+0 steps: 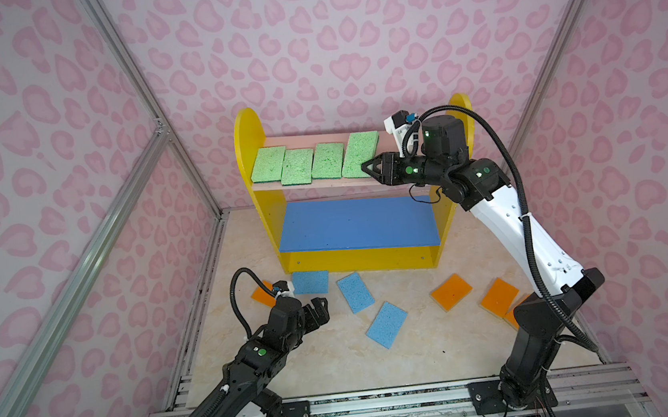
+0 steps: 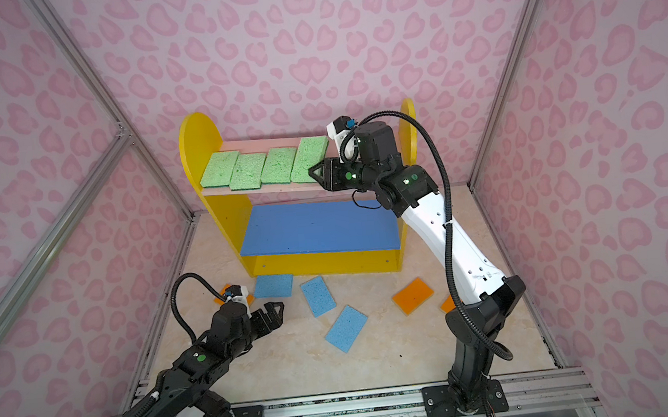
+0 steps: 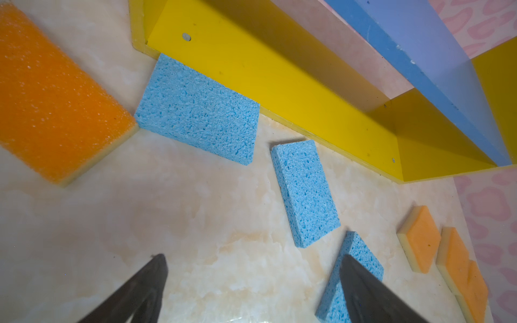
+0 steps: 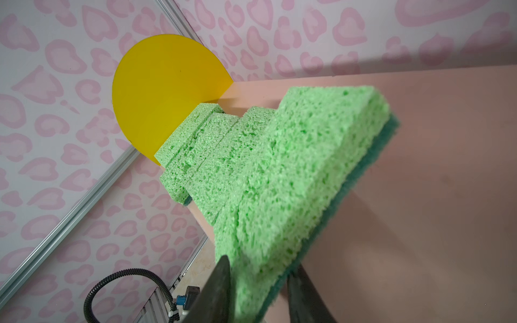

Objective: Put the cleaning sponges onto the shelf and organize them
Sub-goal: 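Lower the green sponge onto the pink shelf beside the three green sponges, then push the placed sponge with the right gripper against the other green sponges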

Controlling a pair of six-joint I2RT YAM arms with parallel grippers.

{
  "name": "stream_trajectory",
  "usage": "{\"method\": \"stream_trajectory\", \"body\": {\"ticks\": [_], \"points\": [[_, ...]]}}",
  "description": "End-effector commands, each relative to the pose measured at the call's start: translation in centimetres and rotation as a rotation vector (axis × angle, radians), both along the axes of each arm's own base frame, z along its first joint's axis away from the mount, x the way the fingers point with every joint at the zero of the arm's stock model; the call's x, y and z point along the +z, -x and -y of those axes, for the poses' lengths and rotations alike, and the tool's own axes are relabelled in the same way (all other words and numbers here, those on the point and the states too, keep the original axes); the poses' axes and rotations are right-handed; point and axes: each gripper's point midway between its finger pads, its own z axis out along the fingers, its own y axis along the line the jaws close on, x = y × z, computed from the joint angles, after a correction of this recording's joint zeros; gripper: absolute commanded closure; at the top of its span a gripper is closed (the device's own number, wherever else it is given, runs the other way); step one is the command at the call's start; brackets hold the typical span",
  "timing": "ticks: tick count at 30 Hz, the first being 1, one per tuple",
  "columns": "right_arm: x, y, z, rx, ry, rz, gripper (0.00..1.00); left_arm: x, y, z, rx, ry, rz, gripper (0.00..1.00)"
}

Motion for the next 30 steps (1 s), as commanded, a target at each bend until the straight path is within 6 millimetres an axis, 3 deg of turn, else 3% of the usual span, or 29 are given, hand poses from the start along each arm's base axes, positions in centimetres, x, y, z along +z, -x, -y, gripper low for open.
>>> {"method": "stream_trajectory", "body": {"ticks": [1,13,30], "points": [[-0.7,-0.6,0.4,-0.027,0.037,-0.001,0.60,1.0,-0.7,0.4,-0.003,0.016,0.038,0.03],[-0.1,-1.7,2.4,-0.136,0.121,0.048,0.53,0.8,-0.9,0.4,-0.005,0.009,0.036,0.03],[-0.3,-3.4,0.3,-0.091,0.075,0.042,0.56,0.3,-0.8,-0.1,0.004,-0.018,0.024,0.03]]}}
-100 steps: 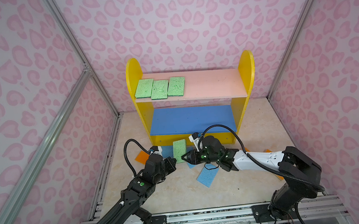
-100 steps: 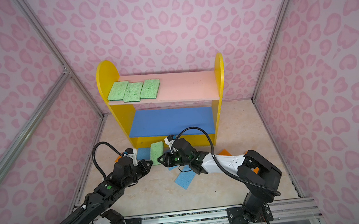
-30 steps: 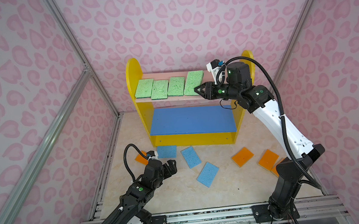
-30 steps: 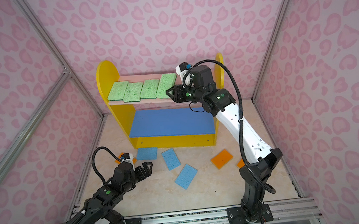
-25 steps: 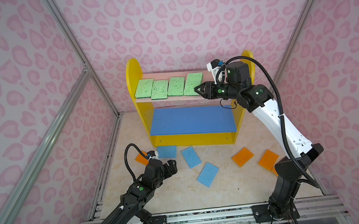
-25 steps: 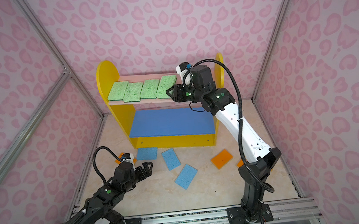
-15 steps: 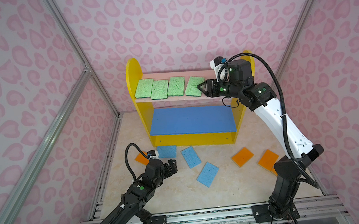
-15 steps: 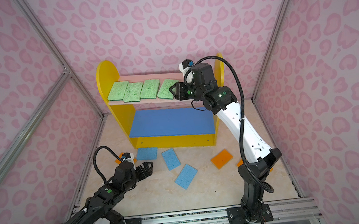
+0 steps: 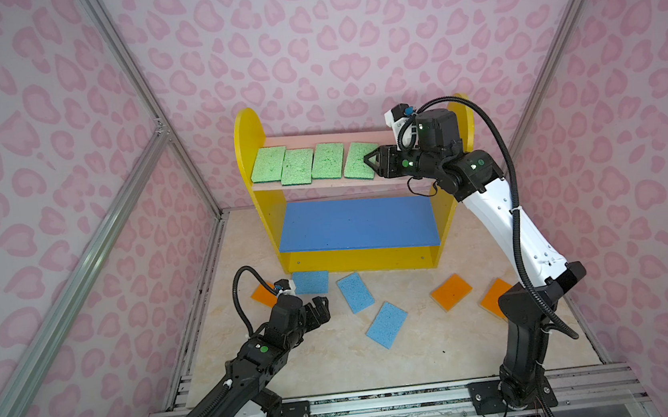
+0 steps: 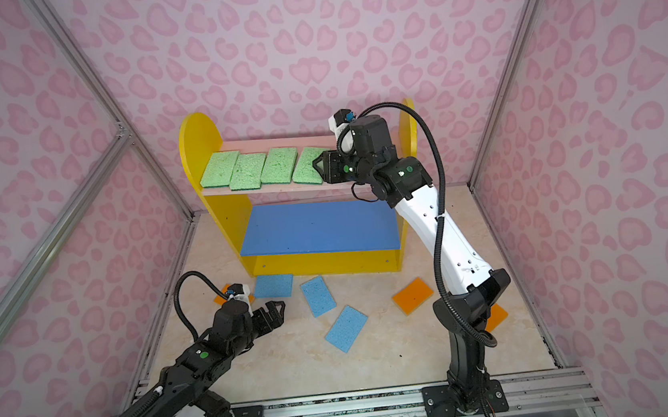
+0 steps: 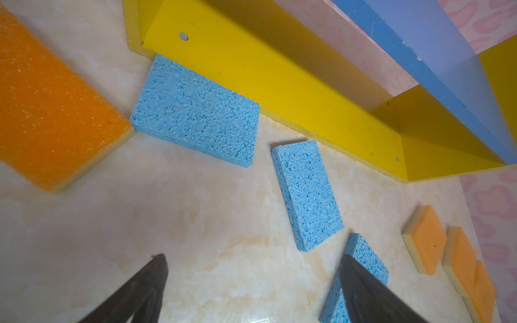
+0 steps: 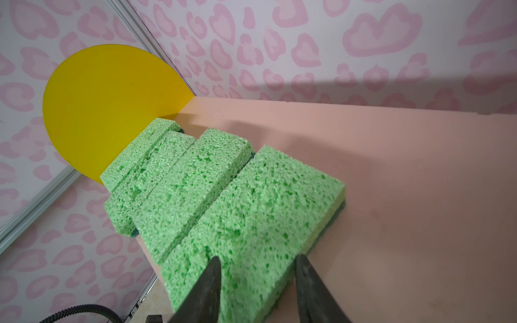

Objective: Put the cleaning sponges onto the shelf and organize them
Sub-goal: 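Push the placed sponge with the right gripper against the other green sponges, then open and lower the right gripper while the left reaches a blue sponge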

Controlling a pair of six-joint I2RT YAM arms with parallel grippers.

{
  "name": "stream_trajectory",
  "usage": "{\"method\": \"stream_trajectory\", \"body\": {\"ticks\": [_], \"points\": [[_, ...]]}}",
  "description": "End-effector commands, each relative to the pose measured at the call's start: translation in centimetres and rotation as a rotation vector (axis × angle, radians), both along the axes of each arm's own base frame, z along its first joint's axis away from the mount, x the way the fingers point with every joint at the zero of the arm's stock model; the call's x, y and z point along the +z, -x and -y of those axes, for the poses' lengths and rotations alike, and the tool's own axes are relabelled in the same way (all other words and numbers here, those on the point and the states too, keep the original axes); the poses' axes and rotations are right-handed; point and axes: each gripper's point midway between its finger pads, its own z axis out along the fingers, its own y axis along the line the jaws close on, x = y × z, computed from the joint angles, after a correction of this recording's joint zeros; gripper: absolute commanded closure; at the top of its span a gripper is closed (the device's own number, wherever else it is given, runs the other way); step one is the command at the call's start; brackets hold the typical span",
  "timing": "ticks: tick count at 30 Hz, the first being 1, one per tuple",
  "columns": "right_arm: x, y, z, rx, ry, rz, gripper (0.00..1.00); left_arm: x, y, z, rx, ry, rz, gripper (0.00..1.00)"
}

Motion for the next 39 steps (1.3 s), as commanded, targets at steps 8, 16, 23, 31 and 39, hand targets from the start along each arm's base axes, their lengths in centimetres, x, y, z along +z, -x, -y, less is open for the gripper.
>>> {"method": "stream_trajectory", "body": {"ticks": [8,16,23,31,39], "points": [[0.1,-1.1,-1.2,0.027,-0.037,0.005,0.56,0.5,-0.2,-0.6,0.019,-0.015,0.023,0.03],[3.5,0.5,0.7,0.019,-0.056,0.074,0.51,-0.1,-0.3,-1.0,0.026,-0.060,-0.015,0.05],[6.3,5.1,2.7,0.033,-0.083,0.142,0.50,0.3,-1.7,-2.1,0.073,-0.058,-0.031,0.33],[3.5,11.0,5.9,0.001,-0.141,0.146,0.51,-0.1,-3.4,-3.4,0.137,-0.030,-0.057,0.42],[-8.4,14.0,7.7,-0.074,-0.228,0.005,0.54,-1.4,-5.0,-1.5,0.206,-0.008,-0.070,0.42]]}}
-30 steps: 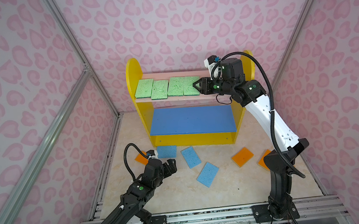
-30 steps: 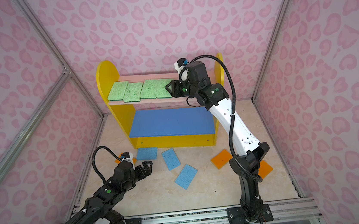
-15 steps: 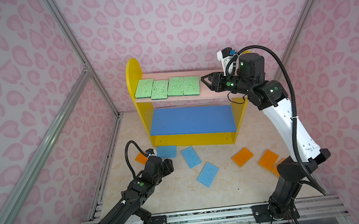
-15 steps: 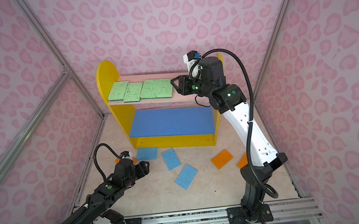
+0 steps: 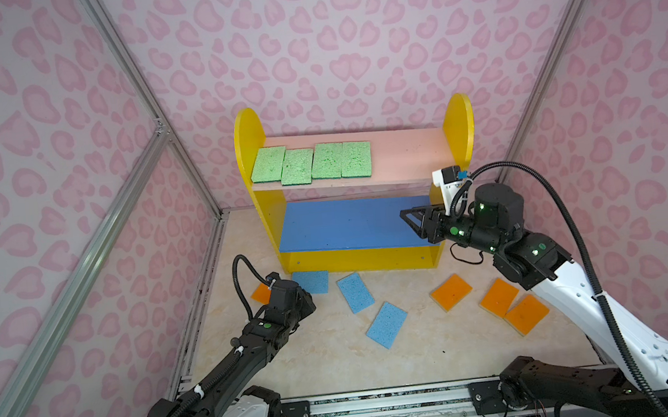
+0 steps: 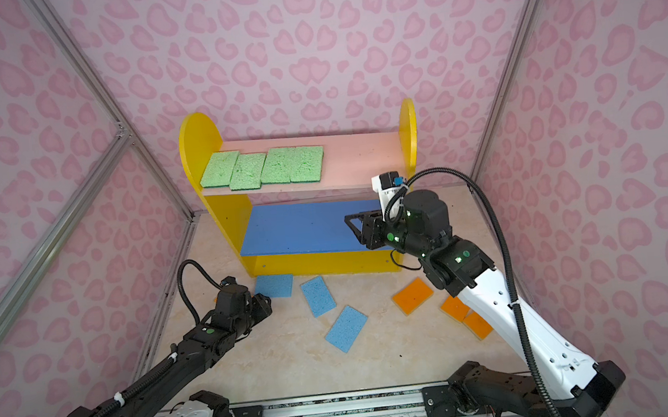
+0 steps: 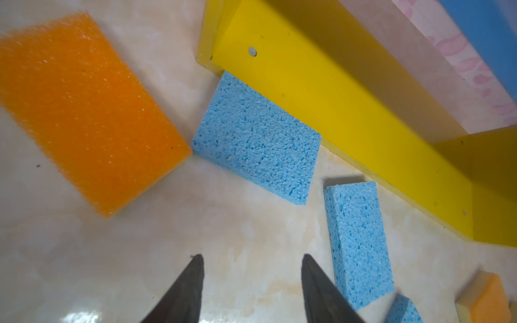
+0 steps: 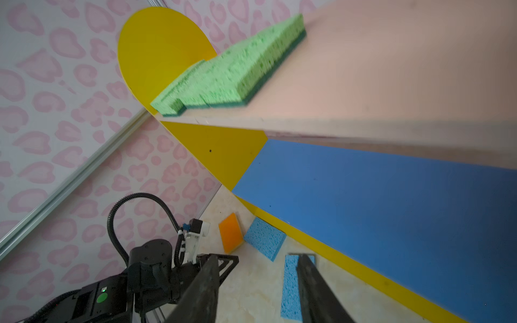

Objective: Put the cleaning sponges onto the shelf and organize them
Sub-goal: 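Open and lower the right gripper while the left reaches a blue sponge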

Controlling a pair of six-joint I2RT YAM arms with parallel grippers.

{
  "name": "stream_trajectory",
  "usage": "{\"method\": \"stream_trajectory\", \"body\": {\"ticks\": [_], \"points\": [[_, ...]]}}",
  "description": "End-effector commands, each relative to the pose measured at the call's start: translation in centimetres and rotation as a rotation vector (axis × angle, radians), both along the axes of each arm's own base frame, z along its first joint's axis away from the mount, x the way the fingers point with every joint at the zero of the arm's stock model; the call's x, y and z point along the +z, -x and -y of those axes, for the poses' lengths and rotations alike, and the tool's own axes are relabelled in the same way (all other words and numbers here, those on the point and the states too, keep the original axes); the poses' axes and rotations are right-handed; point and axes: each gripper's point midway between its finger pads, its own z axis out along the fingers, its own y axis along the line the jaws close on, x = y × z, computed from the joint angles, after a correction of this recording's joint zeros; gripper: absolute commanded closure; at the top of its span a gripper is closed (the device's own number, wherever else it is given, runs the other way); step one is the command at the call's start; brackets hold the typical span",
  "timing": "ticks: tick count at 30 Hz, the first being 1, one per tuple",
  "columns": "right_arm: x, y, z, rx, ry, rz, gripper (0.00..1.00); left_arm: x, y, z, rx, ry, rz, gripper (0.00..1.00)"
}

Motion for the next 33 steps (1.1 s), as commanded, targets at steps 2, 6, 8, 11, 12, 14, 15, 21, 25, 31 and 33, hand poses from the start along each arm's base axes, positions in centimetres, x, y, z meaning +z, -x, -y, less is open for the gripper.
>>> {"method": "stream_trajectory", "body": {"ticks": [2,6,8,11,12,14,15,21,25,31,33], "points": [[-3.0,0.0,1.4,-0.103,-0.139,0.002,0.54,0.6,-2.1,1.2,0.091,0.043,0.053,0.39],[-7.5,0.3,2.4,-0.162,-0.173,-0.061,0.54,-1.0,-3.2,2.5,0.142,0.080,0.008,0.36],[-8.8,0.4,2.9,-0.190,-0.165,-0.079,0.54,-1.6,-3.7,3.0,0.167,0.081,-0.015,0.35],[-10.5,0.6,4.0,-0.229,-0.166,-0.095,0.55,-2.6,-4.5,3.3,0.204,0.085,-0.043,0.35],[-11.2,0.7,4.3,-0.237,-0.169,-0.104,0.55,-2.8,-4.7,3.3,0.218,0.085,-0.049,0.35],[-12.4,0.9,4.9,-0.252,-0.174,-0.122,0.55,-3.3,-5.0,3.2,0.241,0.084,-0.055,0.36],[-13.0,0.9,5.2,-0.260,-0.176,-0.132,0.55,-3.4,-5.2,3.2,0.250,0.083,-0.057,0.36],[-15.0,1.0,6.6,-0.287,-0.186,-0.157,0.55,-4.4,-5.9,3.1,0.288,0.063,-0.076,0.44],[-15.3,1.1,7.5,-0.312,-0.182,-0.149,0.56,-5.0,-6.3,2.9,0.308,0.043,-0.086,0.45],[-16.0,1.1,8.1,-0.322,-0.169,-0.153,0.56,-5.9,-6.3,2.6,0.328,0.018,-0.101,0.61],[-16.2,1.2,8.0,-0.315,-0.170,-0.154,0.55,-6.2,-6.3,2.5,0.327,0.011,-0.109,0.69]]}}
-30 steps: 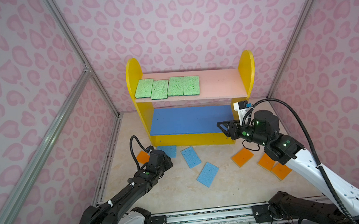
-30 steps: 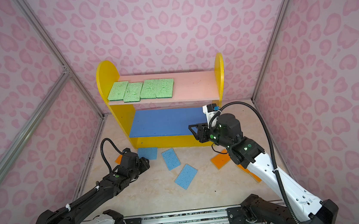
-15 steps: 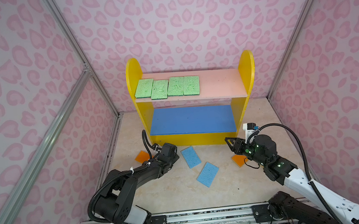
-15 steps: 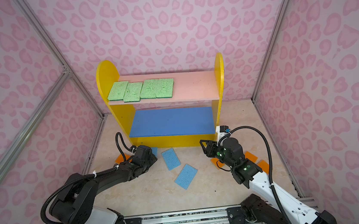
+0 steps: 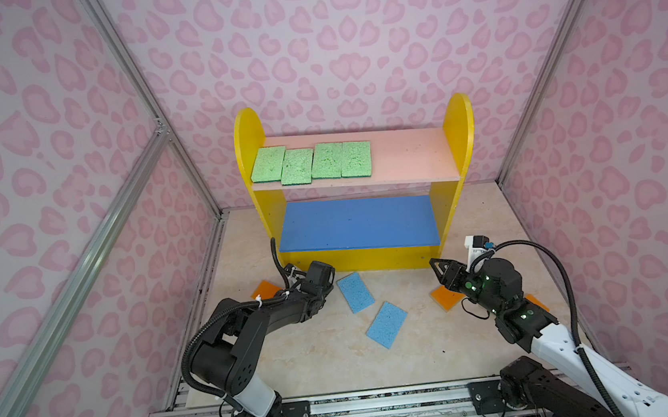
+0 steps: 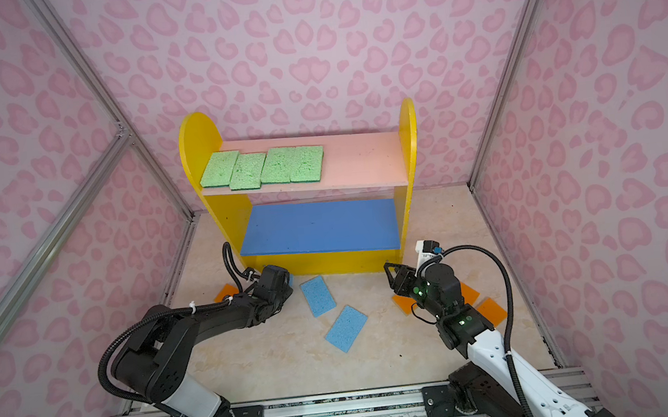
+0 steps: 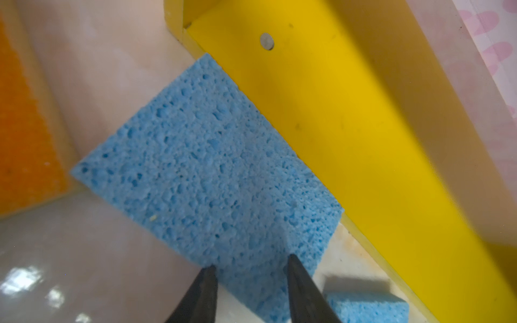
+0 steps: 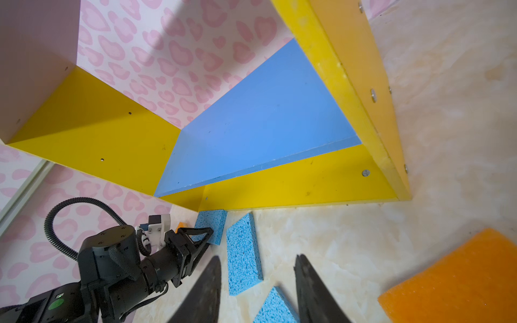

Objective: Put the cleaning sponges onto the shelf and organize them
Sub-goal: 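Open and lower the right gripper while the left reaches a blue sponge, then grasp the blue sponge by the shelf base with the left gripper and lift it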

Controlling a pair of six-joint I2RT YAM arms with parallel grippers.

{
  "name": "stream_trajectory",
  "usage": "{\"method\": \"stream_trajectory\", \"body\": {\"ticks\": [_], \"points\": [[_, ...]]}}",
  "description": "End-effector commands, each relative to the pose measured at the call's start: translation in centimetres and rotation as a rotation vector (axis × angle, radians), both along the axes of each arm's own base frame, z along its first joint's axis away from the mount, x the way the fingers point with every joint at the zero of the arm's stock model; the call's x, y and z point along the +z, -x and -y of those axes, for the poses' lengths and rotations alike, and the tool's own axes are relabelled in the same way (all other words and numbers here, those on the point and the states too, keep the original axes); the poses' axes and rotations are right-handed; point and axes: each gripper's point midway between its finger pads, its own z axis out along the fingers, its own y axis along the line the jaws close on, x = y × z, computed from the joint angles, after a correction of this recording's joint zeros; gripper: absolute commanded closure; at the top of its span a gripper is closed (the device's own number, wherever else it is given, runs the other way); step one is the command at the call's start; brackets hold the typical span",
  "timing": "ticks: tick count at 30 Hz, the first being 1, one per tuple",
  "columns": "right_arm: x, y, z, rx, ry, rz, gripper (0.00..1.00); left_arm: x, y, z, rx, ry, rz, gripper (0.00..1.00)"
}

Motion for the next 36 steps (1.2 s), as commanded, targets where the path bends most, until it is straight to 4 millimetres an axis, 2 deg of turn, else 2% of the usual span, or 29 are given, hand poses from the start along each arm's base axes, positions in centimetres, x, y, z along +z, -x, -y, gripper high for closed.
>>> {"method": "stream_trajectory", "body": {"ticks": [1,7,10,16,20,25,30,36], "points": [[0.1,0.0,-0.3,0.024,-0.001,0.025,0.56,-1.1,0.5,-0.3,0.011,-0.009,-0.042,0.72],[-0.1,0.4,-1.0,0.073,0.010,0.021,0.54,-1.5,1.0,-0.2,-0.020,-0.019,-0.061,0.95],[0.0,0.7,-2.2,0.138,0.002,0.020,0.51,-1.4,1.5,-0.1,-0.047,-0.010,-0.060,0.96],[-1.2,1.9,-6.3,0.295,0.041,-0.012,0.42,0.2,3.1,0.0,-0.135,-0.005,-0.032,0.96],[-1.6,2.3,-8.8,0.382,0.016,-0.055,0.42,2.0,4.8,0.1,-0.209,0.007,0.015,0.96],[-1.7,3.2,-12.7,0.513,-0.013,-0.094,0.42,4.6,6.6,1.6,-0.385,0.045,0.080,0.96],[-2.5,4.4,-16.7,0.603,0.031,-0.142,0.45,7.4,8.8,2.7,-0.525,0.111,0.180,0.96],[-1.5,5.3,-21.0,0.709,0.002,-0.139,0.45,11.3,10.7,2.7,-0.613,0.129,0.288,0.96]]}}
